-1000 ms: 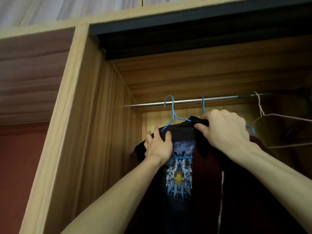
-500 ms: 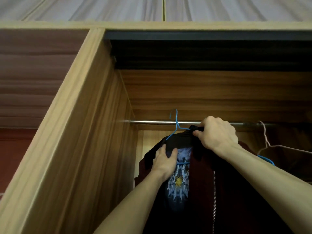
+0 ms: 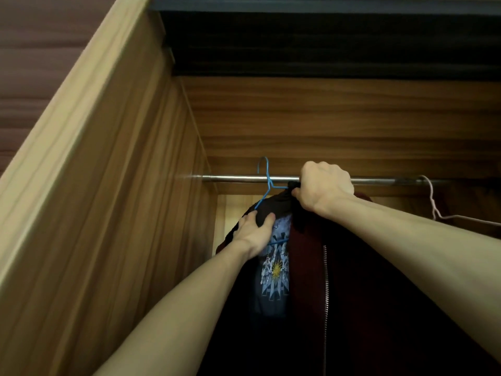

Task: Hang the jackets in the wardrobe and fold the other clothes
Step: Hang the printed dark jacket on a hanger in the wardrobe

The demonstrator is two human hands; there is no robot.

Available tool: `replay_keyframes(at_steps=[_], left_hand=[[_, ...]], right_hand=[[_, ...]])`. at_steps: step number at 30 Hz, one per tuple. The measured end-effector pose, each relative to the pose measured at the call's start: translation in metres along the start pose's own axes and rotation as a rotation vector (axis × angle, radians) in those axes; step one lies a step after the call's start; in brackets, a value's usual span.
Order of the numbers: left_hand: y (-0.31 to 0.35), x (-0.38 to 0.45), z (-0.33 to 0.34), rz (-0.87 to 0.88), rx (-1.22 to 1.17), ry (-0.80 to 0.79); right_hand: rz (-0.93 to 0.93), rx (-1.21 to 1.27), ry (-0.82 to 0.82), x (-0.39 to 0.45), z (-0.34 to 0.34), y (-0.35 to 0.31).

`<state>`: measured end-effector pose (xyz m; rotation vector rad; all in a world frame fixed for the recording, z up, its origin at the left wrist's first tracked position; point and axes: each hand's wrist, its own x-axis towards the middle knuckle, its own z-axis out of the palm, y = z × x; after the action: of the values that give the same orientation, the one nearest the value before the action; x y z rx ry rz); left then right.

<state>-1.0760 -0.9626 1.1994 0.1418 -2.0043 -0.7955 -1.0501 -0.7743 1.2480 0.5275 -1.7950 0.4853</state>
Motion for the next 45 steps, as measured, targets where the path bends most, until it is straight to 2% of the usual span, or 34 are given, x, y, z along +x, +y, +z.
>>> replay_keyframes(at_steps=[7, 15, 20, 24, 26, 30, 34, 41, 45], left_hand=[[-0.014, -0.008, 0.000, -0.045, -0.027, -0.041], [-0.024, -0.032, -0.011, -0.079, 0.022, -0.044], [-0.016, -0.067, -0.015, -0.028, 0.078, -0.008], [-0.009, -0.102, -0.018, 0.015, 0.115, -0.002], [-0.005, -0.121, -0.022, 0.038, 0.144, 0.058], [0.000, -0.175, -0.027, 0.139, 0.292, 0.114], [0.005, -0.239, -0.025, 0.210, 0.477, 0.123], [0.018, -0.358, -0.015, 0.170, 0.776, 0.199], [0.025, -0.428, -0.020, 0.151, 0.933, 0.196]], right_hand=[[0.054, 0.019, -0.145, -0.019, 0.002, -0.010], [0.041, 0.001, -0.206, -0.030, 0.003, -0.027], [0.031, 0.066, -0.449, -0.038, -0.005, -0.023], [-0.076, 0.269, -0.589, -0.049, -0.014, -0.003], [-0.108, 0.399, -0.532, -0.067, -0.014, 0.009], [-0.150, 0.668, -0.249, -0.130, -0.006, 0.033], [-0.165, 0.736, -0.067, -0.212, 0.003, 0.053], [-0.141, 0.733, -0.023, -0.327, 0.002, 0.072], [-0.170, 0.711, -0.053, -0.375, -0.007, 0.074]])
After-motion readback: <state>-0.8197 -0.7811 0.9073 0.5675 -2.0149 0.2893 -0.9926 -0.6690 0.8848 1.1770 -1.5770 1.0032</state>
